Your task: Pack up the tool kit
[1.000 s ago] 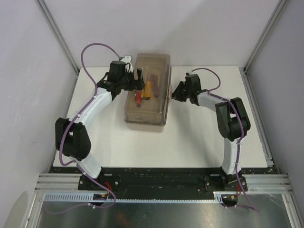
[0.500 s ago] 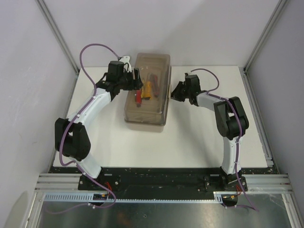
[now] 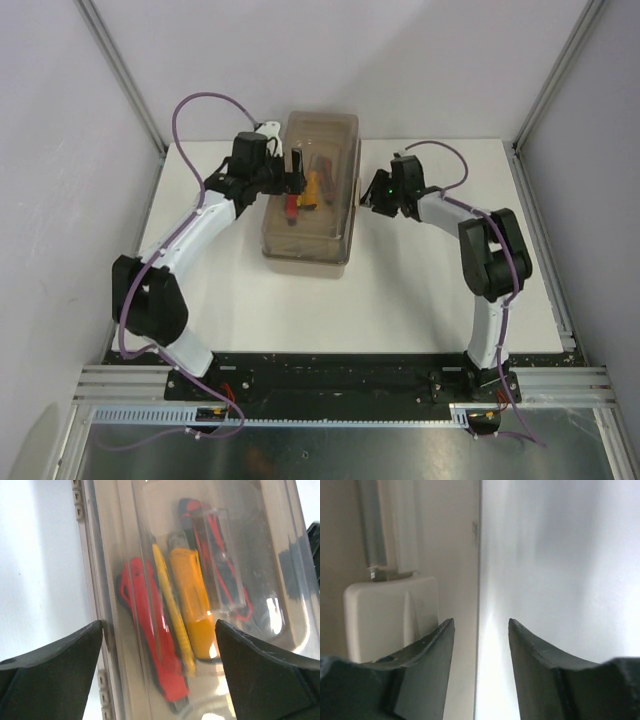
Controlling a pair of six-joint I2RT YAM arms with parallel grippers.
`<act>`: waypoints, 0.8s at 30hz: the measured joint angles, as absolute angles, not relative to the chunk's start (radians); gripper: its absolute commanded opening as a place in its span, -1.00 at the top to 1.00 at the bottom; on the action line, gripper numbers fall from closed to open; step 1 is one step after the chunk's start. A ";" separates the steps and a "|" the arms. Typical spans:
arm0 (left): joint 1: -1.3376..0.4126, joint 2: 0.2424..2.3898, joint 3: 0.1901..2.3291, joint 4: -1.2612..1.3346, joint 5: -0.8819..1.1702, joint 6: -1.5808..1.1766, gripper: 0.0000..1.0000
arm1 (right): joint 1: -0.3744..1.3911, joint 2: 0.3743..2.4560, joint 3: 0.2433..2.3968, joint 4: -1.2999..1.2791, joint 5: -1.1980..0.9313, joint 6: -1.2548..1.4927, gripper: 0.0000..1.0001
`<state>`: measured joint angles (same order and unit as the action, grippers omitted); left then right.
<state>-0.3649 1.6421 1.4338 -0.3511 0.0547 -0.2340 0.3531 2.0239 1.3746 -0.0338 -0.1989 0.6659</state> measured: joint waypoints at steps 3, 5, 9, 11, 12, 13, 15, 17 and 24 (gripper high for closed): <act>-0.382 1.579 1.402 -0.380 0.024 -0.221 -0.99 | 0.334 1.933 1.362 -0.123 -0.126 0.625 -0.40; -0.388 1.507 1.377 -0.398 -0.007 -0.216 -0.99 | 0.313 1.852 1.343 -0.164 -0.082 0.606 -0.49; -0.385 1.309 1.316 -0.411 -0.094 -0.216 -0.99 | 0.261 1.633 1.272 -0.246 0.026 0.569 -0.57; -0.382 1.204 1.281 -0.411 -0.139 -0.216 -0.99 | 0.242 1.521 1.228 -0.286 0.086 0.554 -0.59; -0.381 1.146 1.260 -0.413 -0.163 -0.216 -0.99 | 0.237 1.464 1.199 -0.303 0.117 0.546 -0.60; -0.380 1.092 1.239 -0.413 -0.187 -0.215 -0.99 | 0.235 1.417 1.176 -0.324 0.141 0.543 -0.60; -0.380 0.978 1.188 -0.417 -0.242 -0.209 -0.99 | 0.223 1.295 1.110 -0.369 0.194 0.537 -0.60; -0.375 0.884 1.133 -0.427 -0.303 -0.209 -0.99 | 0.206 1.176 1.056 -0.428 0.244 0.537 -0.60; -0.284 0.662 0.992 -0.545 -0.421 -0.236 -0.99 | 0.147 0.801 1.014 -0.588 0.407 0.517 -0.60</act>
